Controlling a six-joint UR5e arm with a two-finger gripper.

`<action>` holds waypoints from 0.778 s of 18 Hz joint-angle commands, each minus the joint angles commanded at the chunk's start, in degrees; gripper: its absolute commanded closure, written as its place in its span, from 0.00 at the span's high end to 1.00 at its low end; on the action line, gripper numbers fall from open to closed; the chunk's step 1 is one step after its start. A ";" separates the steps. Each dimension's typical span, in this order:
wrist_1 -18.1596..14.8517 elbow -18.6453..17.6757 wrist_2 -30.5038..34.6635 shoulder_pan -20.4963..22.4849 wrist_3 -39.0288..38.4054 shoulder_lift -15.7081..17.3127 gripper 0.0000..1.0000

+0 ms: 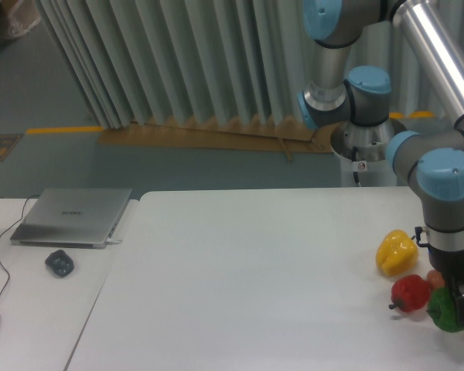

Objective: Place the green pepper on the table
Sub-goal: 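Lower the green pepper beside the red tomato, then set the green pepper on the table and open the gripper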

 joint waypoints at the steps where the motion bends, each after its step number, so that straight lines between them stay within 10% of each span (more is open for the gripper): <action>1: 0.00 0.00 -0.09 0.09 0.00 -0.26 0.25; 7: 0.00 0.00 -0.70 0.62 0.17 -0.97 0.27; 14: 0.09 -0.17 -3.69 0.88 0.88 -1.15 0.69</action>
